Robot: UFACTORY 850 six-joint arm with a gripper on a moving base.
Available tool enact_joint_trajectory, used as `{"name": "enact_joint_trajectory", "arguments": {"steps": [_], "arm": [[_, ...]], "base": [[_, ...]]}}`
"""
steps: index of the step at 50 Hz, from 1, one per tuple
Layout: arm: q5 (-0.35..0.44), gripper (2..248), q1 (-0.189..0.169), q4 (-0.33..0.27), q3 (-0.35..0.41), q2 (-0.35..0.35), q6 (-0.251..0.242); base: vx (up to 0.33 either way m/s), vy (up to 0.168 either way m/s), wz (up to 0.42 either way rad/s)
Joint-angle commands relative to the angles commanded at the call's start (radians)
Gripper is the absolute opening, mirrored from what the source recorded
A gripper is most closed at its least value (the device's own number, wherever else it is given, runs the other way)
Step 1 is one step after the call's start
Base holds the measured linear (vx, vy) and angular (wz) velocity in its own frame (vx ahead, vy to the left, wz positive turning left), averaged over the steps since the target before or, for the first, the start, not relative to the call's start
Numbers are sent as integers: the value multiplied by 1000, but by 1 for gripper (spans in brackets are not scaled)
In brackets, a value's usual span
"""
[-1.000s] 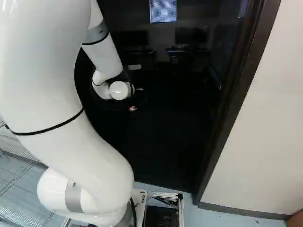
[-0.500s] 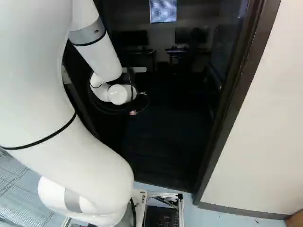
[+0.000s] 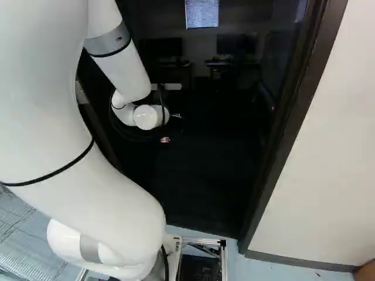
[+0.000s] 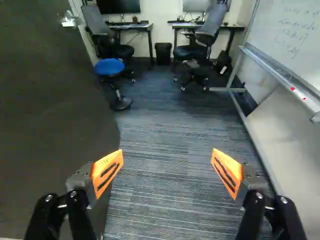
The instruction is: Open the door and move inside
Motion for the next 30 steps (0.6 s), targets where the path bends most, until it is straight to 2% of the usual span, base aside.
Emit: {"name": "enact_joint_trajectory", "arguments": {"steps": [30], "arm": [[0, 247, 0, 0, 0, 0, 0]], "base": [[3, 3, 8]]}}
